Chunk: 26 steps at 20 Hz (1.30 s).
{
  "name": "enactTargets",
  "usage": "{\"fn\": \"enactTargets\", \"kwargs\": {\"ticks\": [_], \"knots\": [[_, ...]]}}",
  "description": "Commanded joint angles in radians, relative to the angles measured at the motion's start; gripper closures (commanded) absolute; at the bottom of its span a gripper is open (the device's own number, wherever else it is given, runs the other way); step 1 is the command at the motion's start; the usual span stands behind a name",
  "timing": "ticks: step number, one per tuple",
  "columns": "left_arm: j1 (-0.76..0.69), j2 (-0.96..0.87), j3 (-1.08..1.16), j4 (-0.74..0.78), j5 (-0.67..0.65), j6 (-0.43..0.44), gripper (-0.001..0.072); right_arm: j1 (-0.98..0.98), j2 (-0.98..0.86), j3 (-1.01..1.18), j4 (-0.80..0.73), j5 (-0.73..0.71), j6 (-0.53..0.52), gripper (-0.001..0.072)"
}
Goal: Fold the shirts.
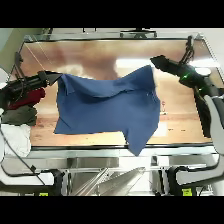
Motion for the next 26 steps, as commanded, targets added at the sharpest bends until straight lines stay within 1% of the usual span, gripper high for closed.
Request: {"fn": "enactTargets", "kwargs": {"ticks": [1, 2, 3, 4, 5, 6, 7, 8, 9, 11, 12, 13, 14, 16, 18, 20, 23, 26], "knots": [[0.048, -0.163, 0.145, 0.056, -0.1, -0.024, 0.0116, -0.056, -0.098, 0.022, 0.107, 0.074, 0.0, 0.0326], [0.083, -0.174, 0.196, 0.11, -0.136, -0.096, 0.0023, -0.092, -0.081, 0.022, 0.101, 0.141, 0.017, 0.0327], [0.121, -0.175, 0.241, 0.195, -0.167, -0.178, 0.0023, -0.137, -0.062, 0.022, 0.1, 0.229, 0.043, 0.0371], [0.154, -0.169, 0.275, 0.293, -0.198, -0.248, 0.0023, -0.181, -0.045, 0.022, 0.1, 0.319, 0.068, 0.0521], [0.188, -0.154, 0.299, 0.404, -0.229, -0.316, 0.0023, -0.226, -0.03, 0.022, 0.1, 0.413, 0.091, 0.0622], [0.215, -0.134, 0.302, 0.498, -0.253, -0.367, 0.0023, -0.262, -0.017, 0.021, 0.093, 0.496, 0.114, 0.0694], [0.24, -0.109, 0.288, 0.576, -0.278, -0.396, 0.0023, -0.293, -0.007, 0.021, 0.07, 0.571, 0.159, 0.0695], [0.261, -0.074, 0.241, 0.62, -0.293, -0.413, 0.0023, -0.313, 0.004, 0.016, 0.03, 0.624, 0.18, 0.0695], [0.28, -0.034, 0.172, 0.645, -0.299, -0.416, 0.0024, -0.323, 0.018, 0.001, -0.032, 0.65, 0.214, 0.0695], [0.305, 0.058, -0.017, 0.717, -0.292, -0.411, 0.0025, -0.327, 0.069, -0.073, -0.217, 0.657, 0.269, 0.0695], [0.314, 0.101, -0.117, 0.764, -0.273, -0.409, 0.0025, -0.327, 0.103, -0.126, -0.298, 0.651, 0.28, 0.0695], [0.316, 0.145, -0.222, 0.807, -0.212, -0.406, 0.0025, -0.331, 0.145, -0.191, -0.367, 0.629, 0.288, 0.0695], [0.316, 0.182, -0.314, 0.841, -0.134, -0.406, 0.0026, -0.335, 0.188, -0.254, -0.4, 0.603, 0.287, 0.0695], [0.315, 0.216, -0.436, 0.869, -0.06, -0.389, 0.0025, -0.352, 0.273, -0.365, -0.407, 0.545, 0.276, 0.0695], [0.316, 0.217, -0.5, 0.871, -0.013, -0.38, 0.0024, -0.359, 0.327, -0.424, -0.408, 0.525, 0.251, 0.0695], [0.314, 0.217, -0.522, 0.839, 0.027, -0.356, 0.0024, -0.359, 0.354, -0.448, -0.409, 0.527, 0.248, 0.0695], [0.314, 0.217, -0.524, 0.745, 0.049, -0.283, 0.0024, -0.362, 0.36, -0.452, -0.415, 0.529, 0.249, 0.0695], [0.314, 0.217, -0.525, 0.746, 0.05, -0.283, 0.0024, -0.365, 0.36, -0.452, -0.415, 0.542, 0.249, 0.0695]]}}
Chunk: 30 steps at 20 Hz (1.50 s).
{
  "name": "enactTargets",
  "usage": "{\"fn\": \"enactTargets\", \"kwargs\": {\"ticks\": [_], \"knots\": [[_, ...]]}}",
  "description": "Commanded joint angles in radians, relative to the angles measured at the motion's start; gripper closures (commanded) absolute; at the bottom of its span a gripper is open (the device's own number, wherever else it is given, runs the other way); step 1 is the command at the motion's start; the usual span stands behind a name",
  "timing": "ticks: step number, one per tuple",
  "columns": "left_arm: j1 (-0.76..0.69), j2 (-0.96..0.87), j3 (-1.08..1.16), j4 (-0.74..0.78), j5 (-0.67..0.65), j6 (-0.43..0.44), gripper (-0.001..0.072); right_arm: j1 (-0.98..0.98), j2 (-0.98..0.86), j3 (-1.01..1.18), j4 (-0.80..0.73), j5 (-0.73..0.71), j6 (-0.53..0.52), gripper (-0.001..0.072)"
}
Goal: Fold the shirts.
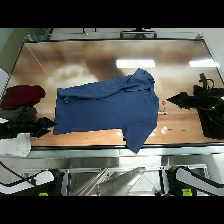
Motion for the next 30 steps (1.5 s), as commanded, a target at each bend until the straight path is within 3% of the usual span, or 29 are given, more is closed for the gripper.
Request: {"fn": "enactTargets", "kwargs": {"ticks": [1, 7, 11, 12, 13, 15, 16, 17, 18, 22, 27, 30], "knots": [[0.001, 0.003, -0.012, -0.025, 0.019, 0.027, 0.0025, -0.003, 0.009, -0.01, -0.011, 0.006, -0.002, 0.0695], [0.001, -0.061, -0.014, -0.08, -0.006, 0.066, 0.0025, -0.003, 0.009, -0.01, -0.011, 0.006, -0.003, 0.0695], [0.001, -0.191, 0.022, -0.173, -0.119, 0.127, 0.0026, -0.003, 0.01, -0.01, -0.011, 0.01, -0.003, 0.0695], [0.001, -0.208, 0.034, -0.171, -0.14, 0.128, 0.0147, -0.003, 0.009, -0.01, -0.011, 0.01, -0.003, 0.0695], [0.001, -0.22, 0.049, -0.171, -0.163, 0.134, 0.0342, -0.003, 0.009, -0.01, -0.02, 0.008, -0.003, 0.0695], [0.001, -0.23, 0.077, -0.171, -0.191, 0.139, 0.0491, -0.003, -0.001, -0.01, -0.081, 0.006, 0.003, 0.066], [0.001, -0.229, 0.09, -0.171, -0.193, 0.139, 0.0495, -0.003, -0.013, -0.01, -0.113, 0.006, 0.018, 0.0484], [0.001, -0.229, 0.103, -0.171, -0.196, 0.139, 0.0643, -0.003, -0.031, -0.01, -0.146, 0.006, 0.044, 0.0334], [0.001, -0.229, 0.116, -0.171, -0.203, 0.14, 0.0706, -0.003, -0.05, -0.01, -0.172, 0.005, 0.09, 0.0319], [-0.015, -0.223, 0.161, -0.17, -0.235, 0.138, 0.0707, 0.0, -0.153, -0.01, -0.235, 0.006, 0.171, 0.0318], [-0.1, -0.137, 0.161, -0.109, -0.114, 0.119, 0.0705, 0.057, -0.235, -0.047, -0.236, -0.07, 0.231, 0.0319], [-0.122, -0.124, 0.161, -0.11, -0.112, 0.118, 0.0705, 0.093, -0.272, -0.053, -0.24, -0.083, 0.252, 0.032]]}}
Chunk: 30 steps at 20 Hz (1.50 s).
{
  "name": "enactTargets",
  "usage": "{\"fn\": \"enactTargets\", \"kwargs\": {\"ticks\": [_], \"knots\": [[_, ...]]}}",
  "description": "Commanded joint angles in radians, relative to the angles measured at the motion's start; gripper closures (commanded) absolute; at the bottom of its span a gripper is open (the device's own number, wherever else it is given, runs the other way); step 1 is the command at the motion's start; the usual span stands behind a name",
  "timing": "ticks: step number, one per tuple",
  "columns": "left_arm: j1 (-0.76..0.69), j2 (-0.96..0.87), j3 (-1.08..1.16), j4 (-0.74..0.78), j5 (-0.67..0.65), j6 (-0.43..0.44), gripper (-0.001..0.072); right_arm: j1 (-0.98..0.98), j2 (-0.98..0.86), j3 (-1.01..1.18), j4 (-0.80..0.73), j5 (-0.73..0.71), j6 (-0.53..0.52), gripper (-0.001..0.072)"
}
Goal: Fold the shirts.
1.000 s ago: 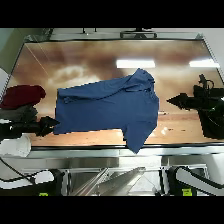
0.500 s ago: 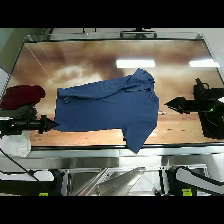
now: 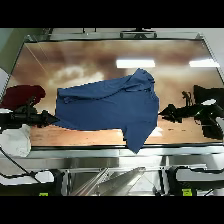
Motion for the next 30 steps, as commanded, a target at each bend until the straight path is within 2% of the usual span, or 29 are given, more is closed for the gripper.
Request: {"fn": "enactTargets", "kwargs": {"ticks": [1, 6, 11, 12, 14, 16, 18, 20, 22, 25, 28, 30], "knots": [[-0.028, 0.019, 0.002, 0.02, 0.028, -0.017, 0.0705, 0.043, -0.048, -0.01, -0.008, -0.03, 0.034, 0.032], [-0.028, 0.019, 0.002, 0.019, 0.022, -0.018, 0.0705, 0.1, -0.091, -0.015, -0.004, -0.059, 0.016, 0.0321], [-0.028, 0.019, 0.002, 0.019, 0.013, -0.018, 0.0705, 0.17, -0.1, -0.015, -0.005, -0.021, 0.0, 0.033], [-0.028, 0.019, 0.002, 0.019, 0.013, -0.018, 0.0705, 0.173, -0.1, -0.015, -0.004, -0.021, 0.0, 0.0374], [-0.028, 0.019, 0.002, 0.018, 0.011, -0.026, 0.0705, 0.176, -0.1, -0.014, 0.0, -0.006, -0.013, 0.0516], [-0.026, 0.021, 0.004, -0.016, 0.001, -0.029, 0.0704, 0.176, -0.092, -0.014, 0.027, 0.029, -0.027, 0.0694], [-0.024, 0.063, 0.004, -0.094, -0.007, -0.028, 0.0705, 0.174, -0.05, 0.002, 0.079, 0.079, -0.053, 0.0695], [-0.024, 0.149, 0.027, -0.185, -0.032, -0.024, 0.0705, 0.157, 0.038, 0.063, 0.154, 0.154, -0.053, 0.0695], [-0.024, 0.257, 0.117, -0.264, -0.113, -0.025, 0.0705, 0.111, 0.164, 0.168, 0.251, 0.247, -0.052, 0.0695], [-0.024, 0.45, 0.315, -0.472, -0.169, -0.024, 0.0685, -0.001, 0.406, 0.351, 0.476, 0.306, -0.053, 0.0695], [0.026, 0.625, 0.555, -0.646, -0.106, -0.026, 0.0684, -0.156, 0.648, 0.536, 0.66, 0.274, -0.1, 0.0695], [0.141, 0.715, 0.676, -0.733, 0.038, -0.073, 0.0682, -0.271, 0.787, 0.622, 0.69, 0.178, -0.138, 0.0694]]}}
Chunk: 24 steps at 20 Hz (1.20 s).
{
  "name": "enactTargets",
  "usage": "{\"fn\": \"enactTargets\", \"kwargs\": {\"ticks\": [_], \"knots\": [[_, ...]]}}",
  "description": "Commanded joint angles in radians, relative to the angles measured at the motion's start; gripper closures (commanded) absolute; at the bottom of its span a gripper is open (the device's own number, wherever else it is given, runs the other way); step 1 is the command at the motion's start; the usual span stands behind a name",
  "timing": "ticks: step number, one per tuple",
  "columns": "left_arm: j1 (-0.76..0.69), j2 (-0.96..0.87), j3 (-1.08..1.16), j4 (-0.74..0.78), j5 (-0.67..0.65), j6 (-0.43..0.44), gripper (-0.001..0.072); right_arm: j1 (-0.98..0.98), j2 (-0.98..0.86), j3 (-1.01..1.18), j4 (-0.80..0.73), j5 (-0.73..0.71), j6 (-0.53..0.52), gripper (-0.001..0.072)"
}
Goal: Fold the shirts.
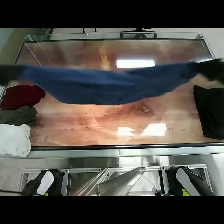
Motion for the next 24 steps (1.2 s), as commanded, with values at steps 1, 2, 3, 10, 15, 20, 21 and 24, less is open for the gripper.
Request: {"fn": "enactTargets", "kwargs": {"ticks": [1, 2, 3, 10, 15, 20, 21, 24], "knots": [[0.172, 0.171, 0.219, -0.183, 0.184, -0.066, 0.0682, -0.192, 0.262, 0.168, 0.138, -0.149, -0.078, 0.0694], [0.262, 0.198, 0.257, -0.18, 0.198, -0.079, 0.0682, -0.231, 0.306, 0.19, 0.127, -0.208, -0.107, 0.0694], [0.335, 0.207, 0.286, -0.179, 0.175, -0.09, 0.0681, -0.257, 0.344, 0.207, 0.103, -0.264, -0.117, 0.0695], [0.025, 0.018, 0.138, -0.02, 0.043, -0.09, 0.0682, -0.218, 0.192, 0.204, 0.056, -0.234, -0.111, 0.0696], [-0.27, -0.235, -0.063, 0.271, 0.149, -0.064, 0.0683, 0.13, -0.133, 0.019, -0.208, -0.234, -0.095, 0.0696], [-0.354, -0.583, -0.098, 0.337, 0.28, 0.135, 0.0686, 0.266, -0.529, -0.063, -0.301, -0.404, -0.089, 0.0696], [-0.354, -0.655, -0.069, 0.336, 0.296, 0.154, 0.0686, 0.277, -0.605, -0.063, -0.292, -0.453, -0.092, 0.0696], [-0.35, -0.842, 0.068, 0.336, 0.328, 0.153, 0.0686, 0.28, -0.776, -0.05, -0.198, -0.558, -0.15, 0.0697]]}}
